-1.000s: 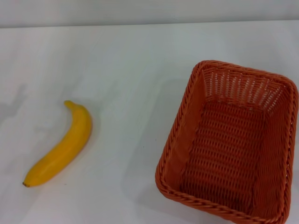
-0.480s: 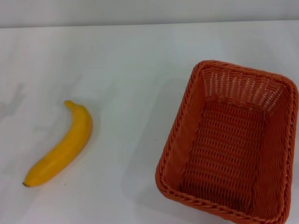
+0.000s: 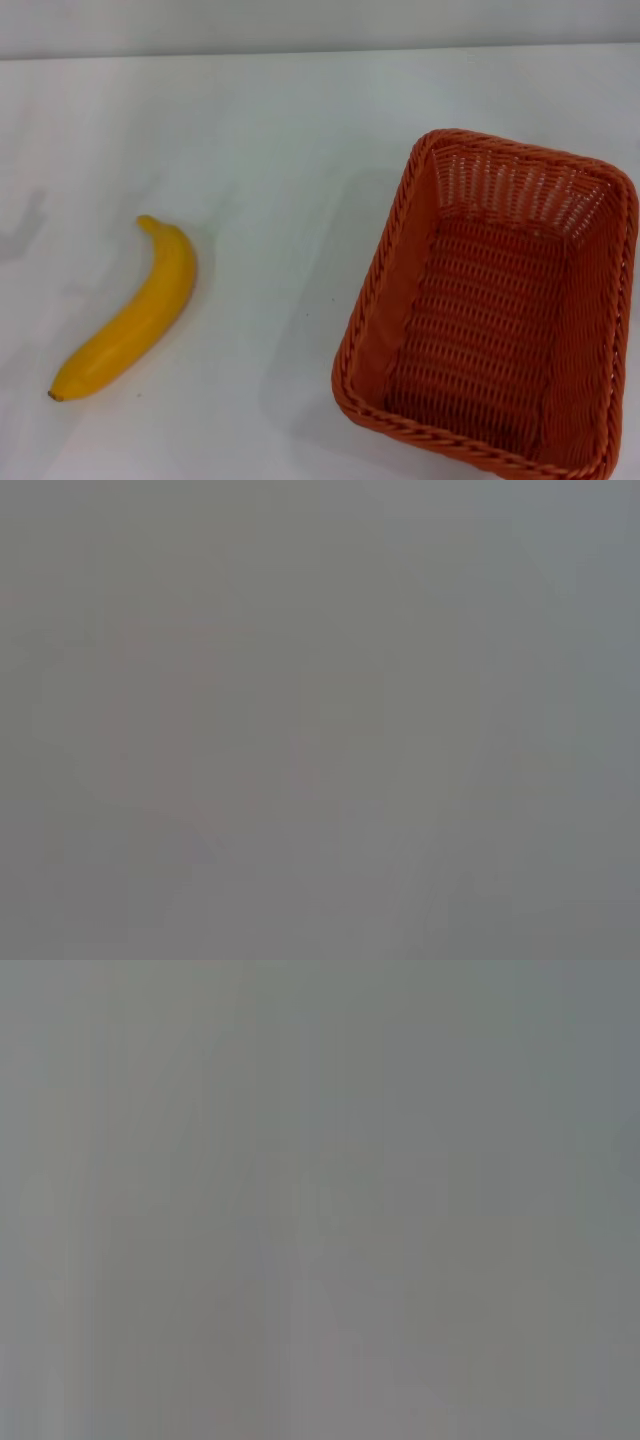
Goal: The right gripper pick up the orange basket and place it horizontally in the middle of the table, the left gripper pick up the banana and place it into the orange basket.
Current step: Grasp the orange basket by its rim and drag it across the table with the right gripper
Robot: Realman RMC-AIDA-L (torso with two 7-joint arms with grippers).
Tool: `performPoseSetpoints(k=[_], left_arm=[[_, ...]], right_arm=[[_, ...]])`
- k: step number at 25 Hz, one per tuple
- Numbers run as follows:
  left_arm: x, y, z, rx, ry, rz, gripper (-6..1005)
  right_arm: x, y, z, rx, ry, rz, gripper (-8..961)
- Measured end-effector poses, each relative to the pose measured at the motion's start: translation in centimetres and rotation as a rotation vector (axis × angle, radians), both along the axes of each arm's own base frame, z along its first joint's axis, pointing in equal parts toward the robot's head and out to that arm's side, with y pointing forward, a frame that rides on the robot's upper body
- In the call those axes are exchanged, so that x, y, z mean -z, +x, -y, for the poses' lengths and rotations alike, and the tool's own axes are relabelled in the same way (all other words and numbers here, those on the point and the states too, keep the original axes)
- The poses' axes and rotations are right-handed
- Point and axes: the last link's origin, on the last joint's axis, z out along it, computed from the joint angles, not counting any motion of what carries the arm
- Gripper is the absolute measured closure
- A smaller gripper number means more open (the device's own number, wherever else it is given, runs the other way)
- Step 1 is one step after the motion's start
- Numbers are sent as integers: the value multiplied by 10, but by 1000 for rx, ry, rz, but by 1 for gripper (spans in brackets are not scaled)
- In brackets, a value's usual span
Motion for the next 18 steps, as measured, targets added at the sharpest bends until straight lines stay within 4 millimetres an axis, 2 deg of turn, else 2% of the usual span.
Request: performPoseSetpoints(k=[4,9,12,15,18], left_arm=[[1,-3,5,-3,-10,22,121],[0,-5,19,0,8,34,123],[-1,-7,25,2,22,35,124],[-1,-7,26,4,19,33,125],[1,-6,26,5,14,27,126]], right_arm=[[-12,-35,-22,19,-129,170,91],[-9,-89,-44,9,-352,419,91],[-2,-126,-59,18,-495,556,91],[10,-145,-70,46,-569,649,91],[31,-159,-82,109,-648,771,91]])
